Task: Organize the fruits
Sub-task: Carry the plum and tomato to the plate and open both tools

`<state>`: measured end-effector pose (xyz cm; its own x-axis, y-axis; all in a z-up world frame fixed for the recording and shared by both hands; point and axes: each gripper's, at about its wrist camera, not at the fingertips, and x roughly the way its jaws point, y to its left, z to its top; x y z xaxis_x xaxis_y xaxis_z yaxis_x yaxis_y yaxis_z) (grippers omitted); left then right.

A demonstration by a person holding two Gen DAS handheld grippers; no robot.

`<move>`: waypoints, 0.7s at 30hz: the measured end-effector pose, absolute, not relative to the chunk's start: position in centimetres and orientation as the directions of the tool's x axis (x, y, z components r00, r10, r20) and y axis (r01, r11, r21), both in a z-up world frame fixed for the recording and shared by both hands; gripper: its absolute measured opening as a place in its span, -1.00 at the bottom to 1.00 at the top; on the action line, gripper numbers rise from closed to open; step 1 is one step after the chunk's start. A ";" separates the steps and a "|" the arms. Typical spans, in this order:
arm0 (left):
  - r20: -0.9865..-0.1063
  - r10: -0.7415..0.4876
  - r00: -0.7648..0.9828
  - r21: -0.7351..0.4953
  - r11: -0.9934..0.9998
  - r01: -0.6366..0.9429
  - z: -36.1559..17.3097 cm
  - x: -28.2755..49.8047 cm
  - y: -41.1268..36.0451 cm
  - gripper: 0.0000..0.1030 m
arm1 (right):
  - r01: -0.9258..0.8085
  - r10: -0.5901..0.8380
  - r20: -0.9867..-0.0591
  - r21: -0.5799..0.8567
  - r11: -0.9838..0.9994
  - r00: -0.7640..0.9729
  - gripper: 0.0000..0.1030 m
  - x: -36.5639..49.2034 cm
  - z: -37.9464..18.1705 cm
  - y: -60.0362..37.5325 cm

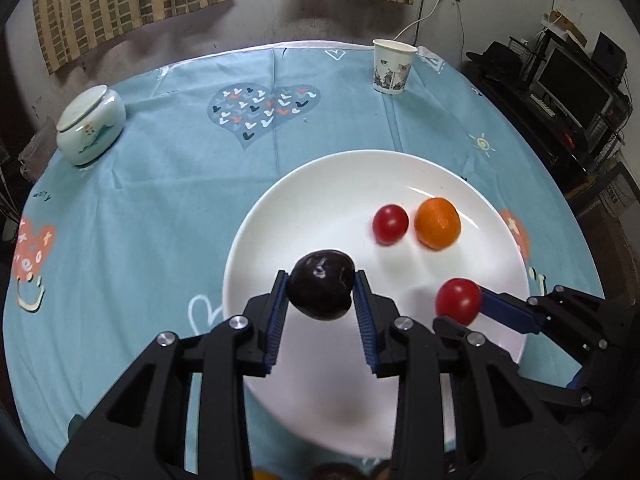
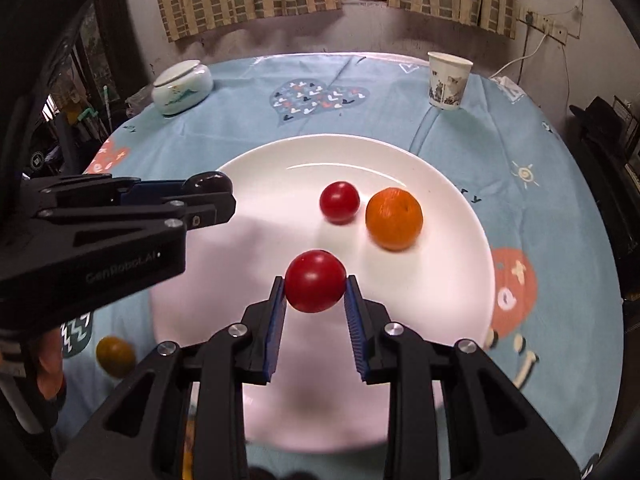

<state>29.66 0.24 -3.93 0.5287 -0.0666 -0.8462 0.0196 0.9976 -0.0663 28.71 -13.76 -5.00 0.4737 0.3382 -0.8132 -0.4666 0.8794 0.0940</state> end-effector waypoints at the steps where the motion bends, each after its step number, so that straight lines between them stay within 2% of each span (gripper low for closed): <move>1: -0.849 -0.069 0.524 -0.069 0.997 0.020 -4.2 30.2 0.3 -0.35 | -0.464 0.333 -0.816 0.091 0.881 0.473 -0.42 29.3 -5.2 -13.7; 6: -0.861 -0.078 0.502 -0.076 0.997 0.024 -5.3 32.2 0.3 -0.35 | -0.454 0.327 -0.823 0.095 0.886 0.465 -0.41 31.5 -5.6 -13.4; 8: -0.870 -0.087 0.486 -0.083 0.996 0.030 -5.4 32.8 0.3 -0.26 | -0.449 0.328 -0.825 0.103 0.888 0.460 -0.40 32.0 -5.7 -13.3; 9: -0.872 -0.092 0.481 -0.088 0.996 0.031 -5.3 32.9 0.3 0.05 | -0.448 0.320 -0.832 0.098 0.889 0.454 -0.39 32.2 -5.8 -13.1; 10: -0.863 -0.084 0.498 -0.084 0.996 0.022 -4.8 32.7 0.5 0.35 | -0.448 0.311 -0.833 0.086 0.890 0.458 -0.17 32.3 -5.7 -13.0; 11: -0.849 -0.075 0.523 -0.079 0.997 0.015 -4.2 32.3 0.8 0.39 | -0.447 0.303 -0.827 0.070 0.892 0.473 0.15 32.1 -5.4 -12.9; 15: -0.819 -0.063 0.571 -0.077 0.997 -0.001 -1.3 29.8 2.5 0.39 | -0.466 0.313 -0.785 0.035 0.884 0.535 0.17 30.2 -2.8 -13.4; 18: -0.800 -0.047 0.598 -0.076 0.997 -0.023 0.3 26.3 4.2 0.55 | -0.473 0.333 -0.769 0.046 0.880 0.545 0.17 27.3 -0.8 -14.6; 21: -0.785 -0.027 0.619 -0.067 0.997 -0.041 0.7 21.6 5.5 0.55 | -0.474 0.341 -0.776 0.062 0.878 0.531 0.19 23.1 -0.2 -16.2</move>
